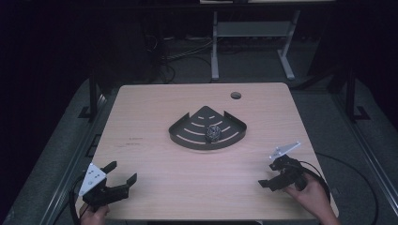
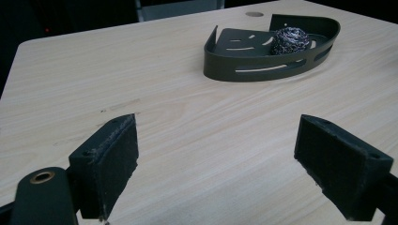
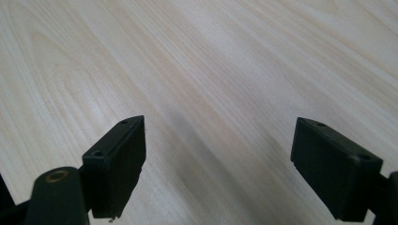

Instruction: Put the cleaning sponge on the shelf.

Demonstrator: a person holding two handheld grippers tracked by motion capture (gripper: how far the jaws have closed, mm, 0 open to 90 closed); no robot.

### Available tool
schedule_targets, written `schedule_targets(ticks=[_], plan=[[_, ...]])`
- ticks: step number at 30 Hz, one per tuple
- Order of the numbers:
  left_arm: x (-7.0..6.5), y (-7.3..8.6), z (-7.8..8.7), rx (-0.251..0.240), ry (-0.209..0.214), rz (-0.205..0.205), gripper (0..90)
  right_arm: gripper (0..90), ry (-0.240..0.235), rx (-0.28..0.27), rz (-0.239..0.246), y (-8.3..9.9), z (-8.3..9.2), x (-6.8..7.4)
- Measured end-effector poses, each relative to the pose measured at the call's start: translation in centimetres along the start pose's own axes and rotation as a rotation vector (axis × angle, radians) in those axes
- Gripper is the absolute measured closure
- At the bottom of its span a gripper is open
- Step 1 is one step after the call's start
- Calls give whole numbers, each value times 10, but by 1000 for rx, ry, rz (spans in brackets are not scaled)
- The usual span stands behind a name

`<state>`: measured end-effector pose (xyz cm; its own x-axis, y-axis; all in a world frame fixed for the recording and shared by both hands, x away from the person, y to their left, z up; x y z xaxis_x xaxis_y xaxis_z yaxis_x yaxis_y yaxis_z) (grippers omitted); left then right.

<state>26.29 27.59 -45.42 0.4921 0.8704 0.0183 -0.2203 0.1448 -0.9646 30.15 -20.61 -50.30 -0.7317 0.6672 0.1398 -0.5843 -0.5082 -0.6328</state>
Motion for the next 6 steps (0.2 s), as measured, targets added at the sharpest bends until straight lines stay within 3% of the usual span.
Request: schedule_targets(ticks=[6], plan=[[-4, 0, -2, -6, 3, -17, 132, 175, 6, -18, 3, 7, 3, 9]])
Point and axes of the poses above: each handheld gripper's, and its own axes: z roughly backward along the jaws, y roughly out of its underside, x roughly to its left, the point moved 7 cm from there along -z, roughly forward along the jaws, and after that the axes turned 9 degrees about -x, right-handed, at the moved point
